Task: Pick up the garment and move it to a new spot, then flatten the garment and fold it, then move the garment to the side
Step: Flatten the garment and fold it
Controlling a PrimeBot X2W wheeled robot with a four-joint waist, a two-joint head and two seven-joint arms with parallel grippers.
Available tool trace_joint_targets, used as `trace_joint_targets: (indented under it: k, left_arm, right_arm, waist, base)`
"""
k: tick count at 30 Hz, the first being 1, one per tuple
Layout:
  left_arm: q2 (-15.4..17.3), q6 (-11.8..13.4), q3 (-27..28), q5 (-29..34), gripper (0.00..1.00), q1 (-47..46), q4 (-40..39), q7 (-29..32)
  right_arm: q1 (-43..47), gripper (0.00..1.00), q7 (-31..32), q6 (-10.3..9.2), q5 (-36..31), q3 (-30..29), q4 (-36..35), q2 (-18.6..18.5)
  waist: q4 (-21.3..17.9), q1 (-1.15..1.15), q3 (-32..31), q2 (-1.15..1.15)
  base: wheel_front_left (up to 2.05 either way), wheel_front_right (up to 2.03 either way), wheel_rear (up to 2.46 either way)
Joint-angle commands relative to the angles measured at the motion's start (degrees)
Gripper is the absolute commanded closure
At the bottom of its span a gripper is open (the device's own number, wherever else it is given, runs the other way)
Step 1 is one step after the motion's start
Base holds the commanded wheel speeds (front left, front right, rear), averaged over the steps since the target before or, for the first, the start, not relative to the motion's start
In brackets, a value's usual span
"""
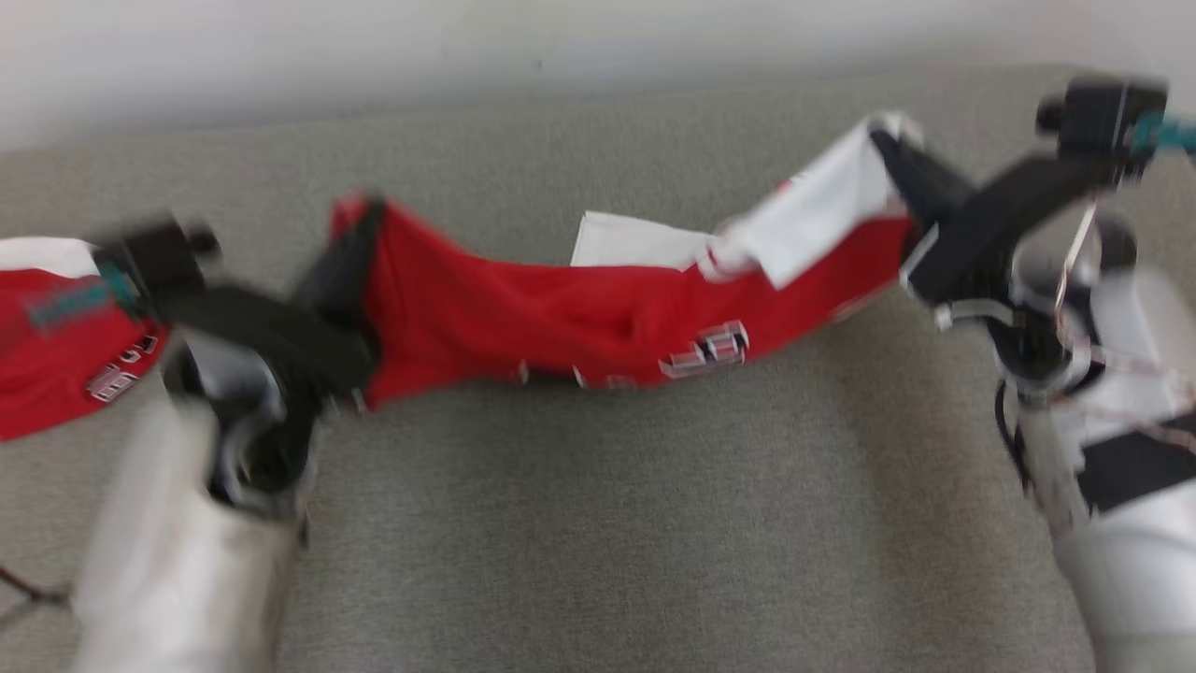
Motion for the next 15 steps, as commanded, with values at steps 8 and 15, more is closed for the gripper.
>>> trace_joint_targets:
  k: [8,15]
  left_arm:
    - [2.58,2.68,5.13,-0.94,1.00,-24.51,4.18,-1.09]
    - [2.13,3.45,8.00,1.90,1.00,-42.50,9.88,-13.38]
  right_arm:
    - [-23.31,1.00,-12.67,0.10,0.15,6.62,3.84,0.56]
    - [-42.48,1.00,-29.44,0.10,-2.86,0.73,15.91,2.40]
  waist:
    - [-4.92,-0.01,13.81,-0.01]
    - [-4.45,-0.01,20.47,-0.01]
  base:
    - [0.00,0.00,0.00]
    - [0.00,0.00,0.00]
